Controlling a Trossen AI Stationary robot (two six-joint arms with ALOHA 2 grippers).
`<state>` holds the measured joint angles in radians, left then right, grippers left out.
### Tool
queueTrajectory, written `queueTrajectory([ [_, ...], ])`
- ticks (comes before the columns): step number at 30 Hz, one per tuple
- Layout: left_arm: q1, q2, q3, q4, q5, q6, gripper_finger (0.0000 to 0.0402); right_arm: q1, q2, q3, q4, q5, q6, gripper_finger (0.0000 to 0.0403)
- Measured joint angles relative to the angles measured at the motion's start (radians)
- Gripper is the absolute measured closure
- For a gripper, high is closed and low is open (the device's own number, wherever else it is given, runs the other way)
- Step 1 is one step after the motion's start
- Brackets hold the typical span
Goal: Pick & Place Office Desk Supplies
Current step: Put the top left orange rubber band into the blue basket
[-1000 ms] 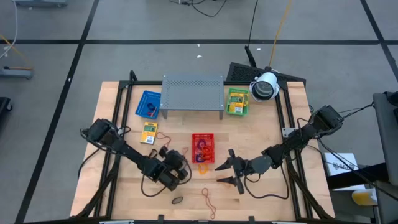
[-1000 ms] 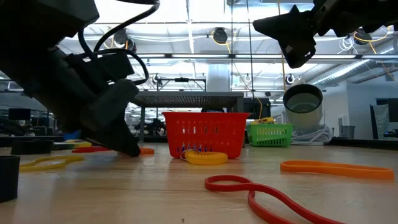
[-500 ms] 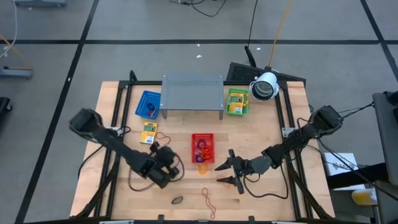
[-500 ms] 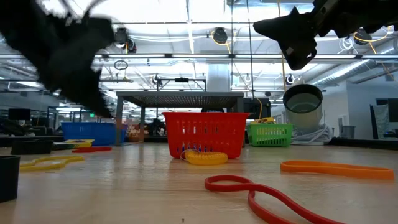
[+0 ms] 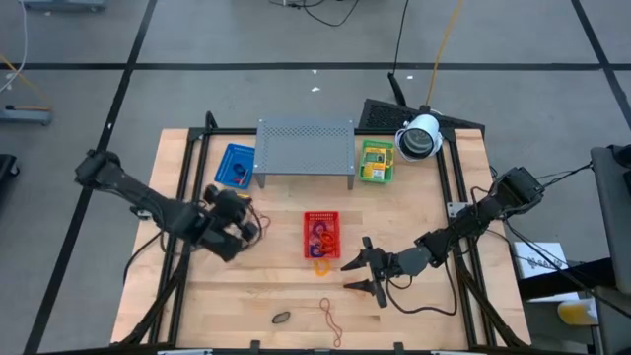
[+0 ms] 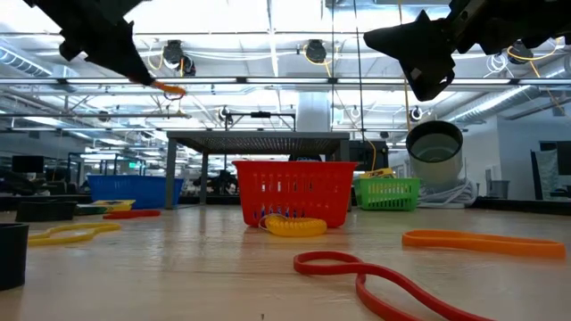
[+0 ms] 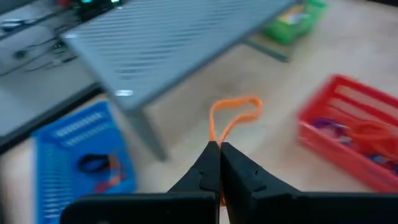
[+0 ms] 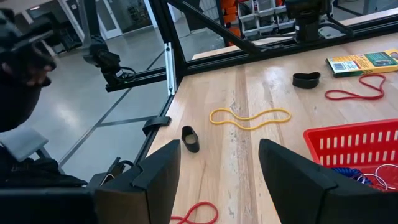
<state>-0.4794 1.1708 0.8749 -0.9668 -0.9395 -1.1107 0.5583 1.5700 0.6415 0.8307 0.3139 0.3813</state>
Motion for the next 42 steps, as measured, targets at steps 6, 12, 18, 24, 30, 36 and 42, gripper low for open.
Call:
queueTrajectory([
  [6,0.125,-0.079,0.000,-0.207,-0.001,-0.040,0.0400,0.000,0.000,0.000,0.000,0.000,0.000,0.0195],
  [12,0.252,-0.118,0.000,-0.322,0.021,-0.028,0.0400,0.000,0.000,0.000,0.000,0.000,0.000,0.0195],
  [18,0.383,-0.118,0.000,-0.335,0.023,0.061,0.0400,0.000,0.000,0.000,0.001,0.000,0.000,0.0195],
  [24,0.505,-0.115,0.001,-0.282,0.057,0.147,0.0391,0.000,0.000,0.000,0.001,0.000,0.000,0.0195],
  [30,0.589,-0.115,0.001,-0.226,0.101,0.267,0.0389,0.000,0.000,0.000,0.001,0.000,-0.001,0.0195],
  [36,0.632,-0.106,0.002,-0.170,0.102,0.376,0.0367,0.000,0.000,0.000,0.001,0.000,0.000,0.0195],
  [42,0.661,-0.101,0.002,-0.126,0.087,0.394,0.0302,0.000,0.000,0.000,0.000,-0.001,0.000,0.0195],
])
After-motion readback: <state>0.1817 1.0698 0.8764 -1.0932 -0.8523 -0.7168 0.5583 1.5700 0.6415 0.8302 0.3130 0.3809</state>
